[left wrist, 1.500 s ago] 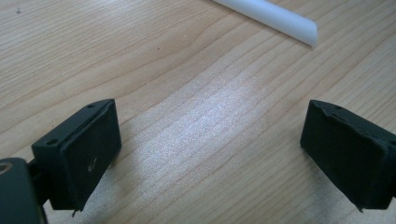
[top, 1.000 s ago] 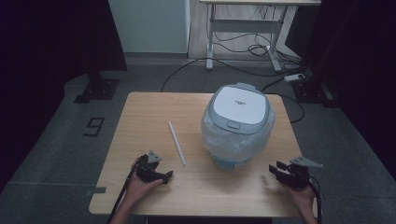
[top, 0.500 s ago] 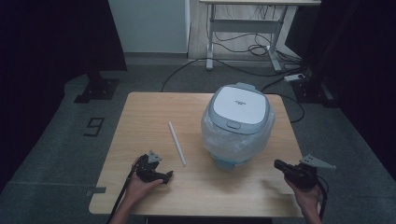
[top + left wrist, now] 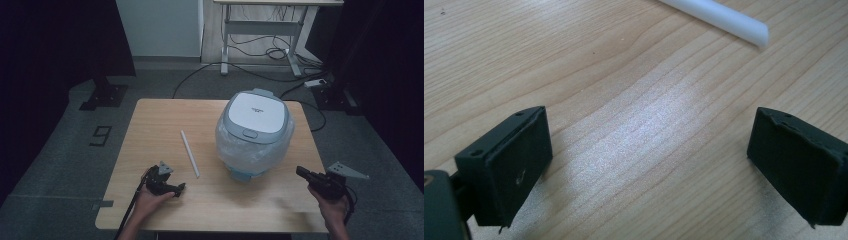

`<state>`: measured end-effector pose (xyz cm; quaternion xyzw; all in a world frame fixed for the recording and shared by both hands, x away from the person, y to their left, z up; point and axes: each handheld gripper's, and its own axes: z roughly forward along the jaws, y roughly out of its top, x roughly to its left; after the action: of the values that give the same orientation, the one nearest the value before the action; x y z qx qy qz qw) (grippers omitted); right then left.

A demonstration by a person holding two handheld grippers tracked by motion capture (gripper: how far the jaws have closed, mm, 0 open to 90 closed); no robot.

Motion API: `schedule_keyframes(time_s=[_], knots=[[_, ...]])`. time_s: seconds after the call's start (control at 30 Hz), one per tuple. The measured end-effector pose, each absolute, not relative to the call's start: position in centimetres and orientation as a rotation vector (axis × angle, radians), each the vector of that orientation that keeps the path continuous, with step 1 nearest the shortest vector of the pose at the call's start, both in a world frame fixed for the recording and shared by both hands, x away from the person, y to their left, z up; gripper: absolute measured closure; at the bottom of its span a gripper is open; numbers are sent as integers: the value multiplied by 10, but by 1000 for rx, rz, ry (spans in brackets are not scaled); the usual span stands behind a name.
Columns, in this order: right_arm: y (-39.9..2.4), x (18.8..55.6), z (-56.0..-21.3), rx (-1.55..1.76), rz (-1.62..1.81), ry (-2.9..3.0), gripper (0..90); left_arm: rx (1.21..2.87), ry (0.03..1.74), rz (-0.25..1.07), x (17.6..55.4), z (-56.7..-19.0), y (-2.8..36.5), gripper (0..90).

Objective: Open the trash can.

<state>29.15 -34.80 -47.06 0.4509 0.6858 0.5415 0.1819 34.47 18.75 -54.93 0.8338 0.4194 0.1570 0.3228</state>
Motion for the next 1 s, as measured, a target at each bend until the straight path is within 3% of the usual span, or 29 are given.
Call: schedule_keyframes(time_s=[1.0], knots=[[-321, 299, -373, 1037, 1681, 1933, 900, 2182, 1118, 418, 343, -549, 187, 39]])
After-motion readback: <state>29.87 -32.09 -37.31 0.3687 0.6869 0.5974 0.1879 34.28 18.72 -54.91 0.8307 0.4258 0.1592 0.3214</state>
